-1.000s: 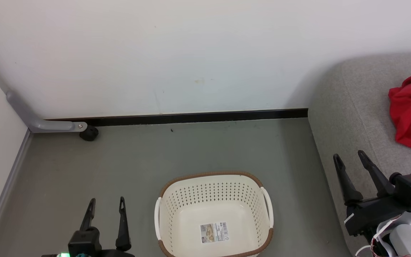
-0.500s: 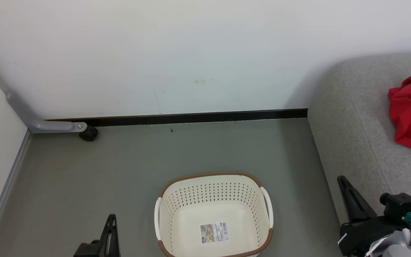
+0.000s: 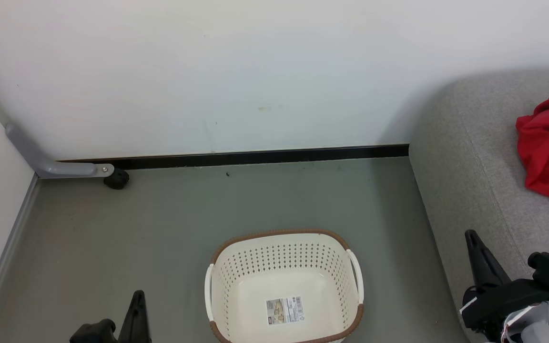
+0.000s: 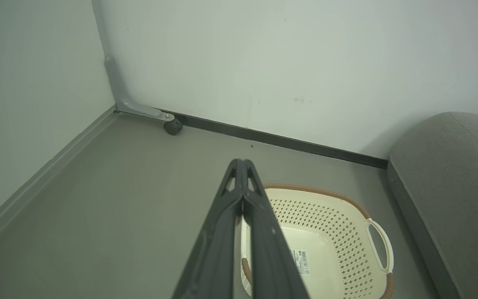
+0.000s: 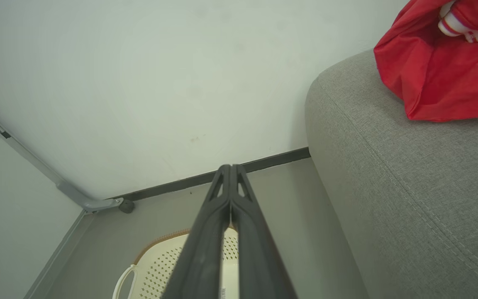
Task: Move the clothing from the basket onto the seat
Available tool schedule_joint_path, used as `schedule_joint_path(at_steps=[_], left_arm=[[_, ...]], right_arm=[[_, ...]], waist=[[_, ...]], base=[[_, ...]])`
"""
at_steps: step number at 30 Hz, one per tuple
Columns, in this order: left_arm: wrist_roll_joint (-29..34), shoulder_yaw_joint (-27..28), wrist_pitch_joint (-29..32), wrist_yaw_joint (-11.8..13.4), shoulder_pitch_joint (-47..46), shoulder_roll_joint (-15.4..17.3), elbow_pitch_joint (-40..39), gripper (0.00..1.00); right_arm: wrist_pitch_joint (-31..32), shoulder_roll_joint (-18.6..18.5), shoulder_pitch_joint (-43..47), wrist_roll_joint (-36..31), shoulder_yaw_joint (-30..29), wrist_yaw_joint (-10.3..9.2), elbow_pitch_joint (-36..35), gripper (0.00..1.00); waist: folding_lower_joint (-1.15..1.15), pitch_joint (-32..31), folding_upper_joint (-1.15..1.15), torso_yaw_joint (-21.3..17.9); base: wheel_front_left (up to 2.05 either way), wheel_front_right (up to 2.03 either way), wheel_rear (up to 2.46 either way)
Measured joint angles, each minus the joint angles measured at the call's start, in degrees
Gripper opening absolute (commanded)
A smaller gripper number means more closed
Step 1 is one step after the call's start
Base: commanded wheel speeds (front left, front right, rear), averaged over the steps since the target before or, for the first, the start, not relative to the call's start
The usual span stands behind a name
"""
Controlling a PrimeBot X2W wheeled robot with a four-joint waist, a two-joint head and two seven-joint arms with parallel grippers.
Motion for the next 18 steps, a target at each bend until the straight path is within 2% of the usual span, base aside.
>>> schedule_joint_path(at_steps=[18], left_arm=[[-13.86,2.31,3.55,-2.49,-0.64,-0.32,-0.34,0.0]], right_arm=[[3.92,1.99,0.15,11.51,-4.26,0.47,-1.34,0.0]], waist=[[0.0,0.07,0.0,-0.32]], base=[[0.0,0.0,0.0]])
